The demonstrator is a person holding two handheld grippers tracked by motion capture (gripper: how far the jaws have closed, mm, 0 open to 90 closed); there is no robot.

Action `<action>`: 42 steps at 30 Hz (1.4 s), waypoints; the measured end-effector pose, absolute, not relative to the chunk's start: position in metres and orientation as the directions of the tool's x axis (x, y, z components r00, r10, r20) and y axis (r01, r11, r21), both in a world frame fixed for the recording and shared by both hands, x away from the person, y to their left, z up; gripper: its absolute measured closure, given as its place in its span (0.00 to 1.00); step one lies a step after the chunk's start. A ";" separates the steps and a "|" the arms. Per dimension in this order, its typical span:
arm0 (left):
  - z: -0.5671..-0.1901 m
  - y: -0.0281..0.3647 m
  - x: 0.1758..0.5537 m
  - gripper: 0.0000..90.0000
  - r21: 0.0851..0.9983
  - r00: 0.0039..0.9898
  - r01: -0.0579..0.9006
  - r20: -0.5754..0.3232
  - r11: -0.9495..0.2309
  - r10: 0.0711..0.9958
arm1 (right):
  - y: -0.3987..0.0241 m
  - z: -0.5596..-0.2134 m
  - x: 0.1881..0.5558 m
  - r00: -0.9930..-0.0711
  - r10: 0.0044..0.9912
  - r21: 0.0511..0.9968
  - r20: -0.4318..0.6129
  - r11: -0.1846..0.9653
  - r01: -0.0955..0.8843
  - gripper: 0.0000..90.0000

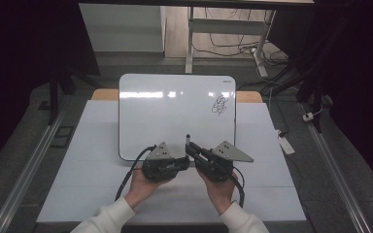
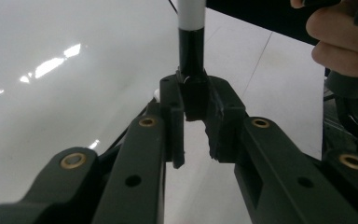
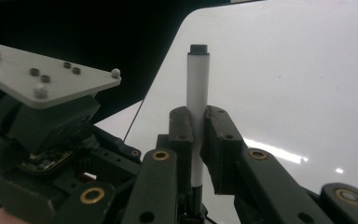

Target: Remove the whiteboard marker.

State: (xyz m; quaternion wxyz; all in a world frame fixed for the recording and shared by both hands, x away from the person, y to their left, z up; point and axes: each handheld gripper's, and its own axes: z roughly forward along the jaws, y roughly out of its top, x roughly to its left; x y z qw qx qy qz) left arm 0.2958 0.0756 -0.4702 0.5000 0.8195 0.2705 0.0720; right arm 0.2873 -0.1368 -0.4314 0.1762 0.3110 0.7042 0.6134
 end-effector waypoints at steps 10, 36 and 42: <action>-0.466 0.075 0.292 0.86 0.827 0.869 0.320 -0.063 -0.463 0.490 | -0.150 -0.434 0.307 -0.844 0.508 0.897 0.174 0.271 0.348 0.74; -0.463 0.068 0.290 0.86 0.781 0.912 0.262 -0.007 -0.567 0.411 | -0.143 -0.439 0.306 -0.886 0.438 0.839 0.148 0.418 0.347 0.89; -0.462 0.071 0.291 0.87 0.789 0.914 0.266 -0.024 -0.554 0.405 | -0.143 -0.437 0.304 -0.885 0.445 0.842 0.134 0.421 0.339 0.89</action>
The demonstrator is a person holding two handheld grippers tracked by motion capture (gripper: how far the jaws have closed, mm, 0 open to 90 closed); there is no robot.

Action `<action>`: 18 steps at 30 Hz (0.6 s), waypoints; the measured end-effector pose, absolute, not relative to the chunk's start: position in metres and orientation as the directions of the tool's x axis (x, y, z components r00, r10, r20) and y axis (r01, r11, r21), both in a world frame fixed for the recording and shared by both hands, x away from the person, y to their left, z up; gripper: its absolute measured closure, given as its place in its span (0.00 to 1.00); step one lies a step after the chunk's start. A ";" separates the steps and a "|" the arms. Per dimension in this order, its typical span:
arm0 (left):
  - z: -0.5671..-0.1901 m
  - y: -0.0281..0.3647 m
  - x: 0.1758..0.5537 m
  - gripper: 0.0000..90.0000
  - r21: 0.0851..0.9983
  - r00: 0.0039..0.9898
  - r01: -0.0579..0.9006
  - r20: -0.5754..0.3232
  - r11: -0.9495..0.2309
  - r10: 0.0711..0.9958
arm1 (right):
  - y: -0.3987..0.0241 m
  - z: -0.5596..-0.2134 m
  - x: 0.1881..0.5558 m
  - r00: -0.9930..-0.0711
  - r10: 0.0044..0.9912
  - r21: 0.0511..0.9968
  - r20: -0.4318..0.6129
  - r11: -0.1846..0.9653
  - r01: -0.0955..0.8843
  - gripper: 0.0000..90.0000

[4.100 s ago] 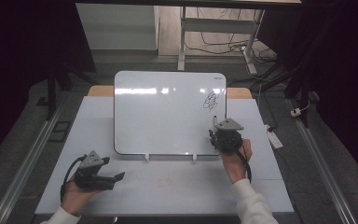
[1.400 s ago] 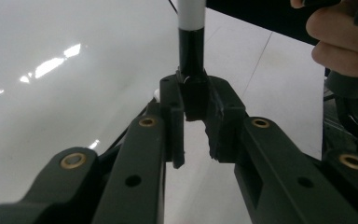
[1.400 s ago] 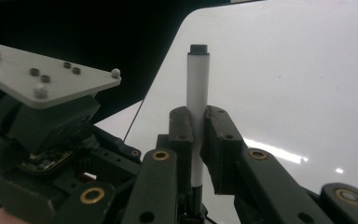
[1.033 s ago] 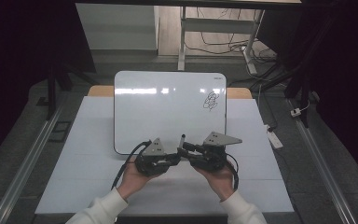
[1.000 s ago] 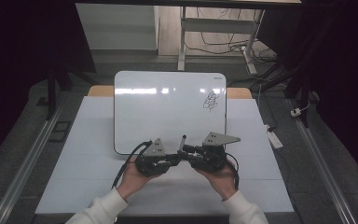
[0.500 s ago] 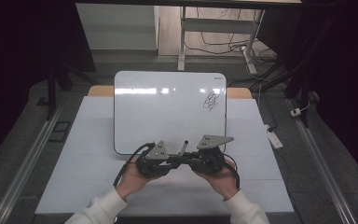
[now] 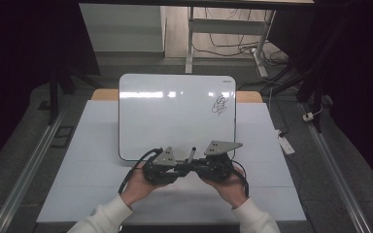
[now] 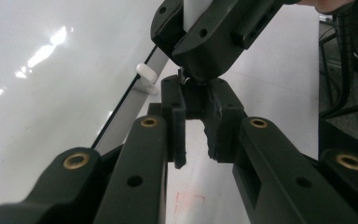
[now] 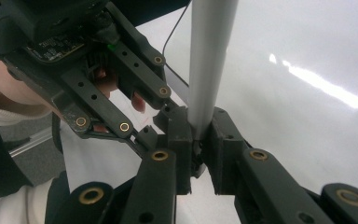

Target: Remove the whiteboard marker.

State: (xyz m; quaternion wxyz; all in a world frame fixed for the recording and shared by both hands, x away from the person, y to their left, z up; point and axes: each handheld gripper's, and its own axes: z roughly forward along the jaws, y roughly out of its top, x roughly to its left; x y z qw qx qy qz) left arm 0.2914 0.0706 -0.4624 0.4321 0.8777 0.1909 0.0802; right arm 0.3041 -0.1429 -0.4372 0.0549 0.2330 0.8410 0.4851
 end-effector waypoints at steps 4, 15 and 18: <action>-0.462 0.071 0.291 0.85 0.810 0.903 0.275 -0.034 -0.518 0.428 | -0.145 -0.436 0.304 -0.881 0.454 0.857 0.133 0.394 0.333 0.90; -0.470 0.132 0.277 0.39 0.811 0.805 0.412 -0.111 -0.416 0.582 | -0.163 -0.428 0.308 -0.854 0.512 0.909 0.090 0.308 0.280 0.90; -0.476 0.154 0.269 0.38 0.802 0.775 0.443 -0.117 -0.402 0.621 | -0.168 -0.428 0.310 -0.846 0.527 0.918 0.085 0.289 0.273 0.90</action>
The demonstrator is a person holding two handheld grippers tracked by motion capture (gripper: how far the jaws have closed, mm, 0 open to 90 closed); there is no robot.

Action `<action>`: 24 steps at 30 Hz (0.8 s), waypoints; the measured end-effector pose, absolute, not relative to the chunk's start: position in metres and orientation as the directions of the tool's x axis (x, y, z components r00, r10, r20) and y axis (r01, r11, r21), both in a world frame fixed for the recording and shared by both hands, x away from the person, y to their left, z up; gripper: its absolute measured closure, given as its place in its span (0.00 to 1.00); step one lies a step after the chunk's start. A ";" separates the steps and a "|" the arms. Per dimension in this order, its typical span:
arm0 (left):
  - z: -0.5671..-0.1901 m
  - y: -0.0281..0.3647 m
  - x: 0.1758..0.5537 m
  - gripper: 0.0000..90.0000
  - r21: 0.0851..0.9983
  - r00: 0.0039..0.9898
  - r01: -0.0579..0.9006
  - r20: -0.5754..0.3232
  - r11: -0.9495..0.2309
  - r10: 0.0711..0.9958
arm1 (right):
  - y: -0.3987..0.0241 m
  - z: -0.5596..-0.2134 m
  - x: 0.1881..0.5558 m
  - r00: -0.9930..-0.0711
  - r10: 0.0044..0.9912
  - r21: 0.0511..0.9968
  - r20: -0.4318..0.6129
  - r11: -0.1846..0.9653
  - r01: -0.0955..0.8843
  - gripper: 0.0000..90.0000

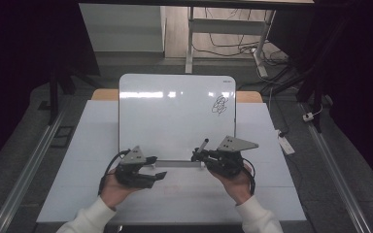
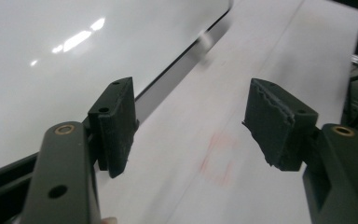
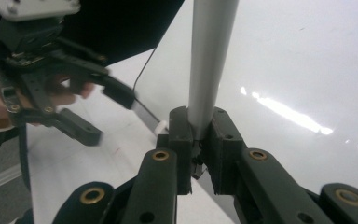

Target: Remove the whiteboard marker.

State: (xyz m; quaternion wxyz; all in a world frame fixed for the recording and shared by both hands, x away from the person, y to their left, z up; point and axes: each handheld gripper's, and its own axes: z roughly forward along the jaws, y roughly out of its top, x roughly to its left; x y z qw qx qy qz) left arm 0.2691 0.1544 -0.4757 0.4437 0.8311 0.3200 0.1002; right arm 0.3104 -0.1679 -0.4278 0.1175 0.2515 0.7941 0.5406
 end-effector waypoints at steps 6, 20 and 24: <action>-0.486 0.191 0.255 0.35 0.794 0.722 0.485 -0.129 -0.365 0.679 | -0.175 -0.427 0.314 -0.828 0.556 0.933 0.070 0.258 0.251 0.90; -0.499 0.236 0.244 0.23 0.793 0.634 0.539 -0.158 -0.285 0.757 | -0.194 -0.428 0.324 -0.776 0.628 0.955 0.051 0.197 0.222 0.90; -0.498 0.239 0.244 0.21 0.797 0.628 0.539 -0.163 -0.274 0.761 | -0.198 -0.428 0.326 -0.761 0.648 0.961 0.047 0.179 0.211 0.90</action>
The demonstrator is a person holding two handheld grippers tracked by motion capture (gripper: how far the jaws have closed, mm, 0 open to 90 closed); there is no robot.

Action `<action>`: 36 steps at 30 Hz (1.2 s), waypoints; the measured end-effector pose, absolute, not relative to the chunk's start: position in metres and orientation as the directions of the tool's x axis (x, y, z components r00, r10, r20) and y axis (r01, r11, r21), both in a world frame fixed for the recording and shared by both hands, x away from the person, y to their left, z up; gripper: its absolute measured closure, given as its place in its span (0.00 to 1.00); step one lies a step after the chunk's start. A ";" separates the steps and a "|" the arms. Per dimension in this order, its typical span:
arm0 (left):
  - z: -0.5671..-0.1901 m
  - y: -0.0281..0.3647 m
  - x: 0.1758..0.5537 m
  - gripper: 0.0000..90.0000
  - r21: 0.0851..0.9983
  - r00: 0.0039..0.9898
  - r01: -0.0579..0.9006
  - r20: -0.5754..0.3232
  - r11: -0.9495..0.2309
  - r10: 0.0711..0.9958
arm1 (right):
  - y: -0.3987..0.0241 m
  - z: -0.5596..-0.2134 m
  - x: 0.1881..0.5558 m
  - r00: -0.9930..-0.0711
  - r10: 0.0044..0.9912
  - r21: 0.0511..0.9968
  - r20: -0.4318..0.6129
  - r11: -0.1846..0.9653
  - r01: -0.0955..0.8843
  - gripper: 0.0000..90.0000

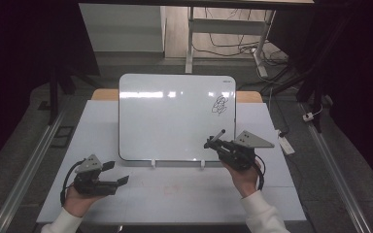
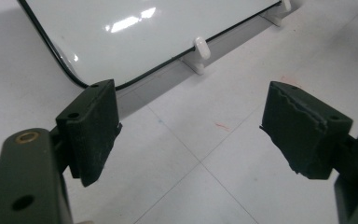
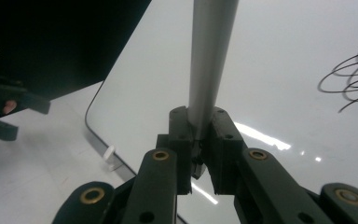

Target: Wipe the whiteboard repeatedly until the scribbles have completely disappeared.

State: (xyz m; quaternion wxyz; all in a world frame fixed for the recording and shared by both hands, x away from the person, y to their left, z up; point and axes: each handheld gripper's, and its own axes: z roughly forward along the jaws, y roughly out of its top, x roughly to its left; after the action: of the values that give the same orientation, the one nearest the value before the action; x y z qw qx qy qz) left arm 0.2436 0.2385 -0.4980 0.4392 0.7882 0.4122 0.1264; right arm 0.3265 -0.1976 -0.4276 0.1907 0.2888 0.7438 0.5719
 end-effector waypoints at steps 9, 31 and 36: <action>-0.502 0.237 0.245 0.21 0.790 0.639 0.540 -0.162 -0.289 0.752 | -0.205 -0.414 0.357 -0.685 0.729 0.978 0.003 0.140 0.153 0.90; -0.505 0.239 0.249 0.21 0.786 0.631 0.549 -0.168 -0.283 0.757 | -0.211 -0.387 0.458 -0.502 0.865 0.993 0.016 0.045 0.110 0.90; -0.506 0.242 0.249 0.21 0.786 0.626 0.552 -0.171 -0.278 0.761 | -0.202 -0.398 0.461 -0.540 0.842 0.989 0.008 0.073 0.128 0.90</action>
State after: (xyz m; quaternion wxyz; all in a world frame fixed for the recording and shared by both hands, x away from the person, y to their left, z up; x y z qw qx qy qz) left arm 0.2491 0.2418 -0.5055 0.4342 0.7902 0.4155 0.1201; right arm 0.4612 -0.2017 -0.3985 0.3105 0.3657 0.6633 0.5744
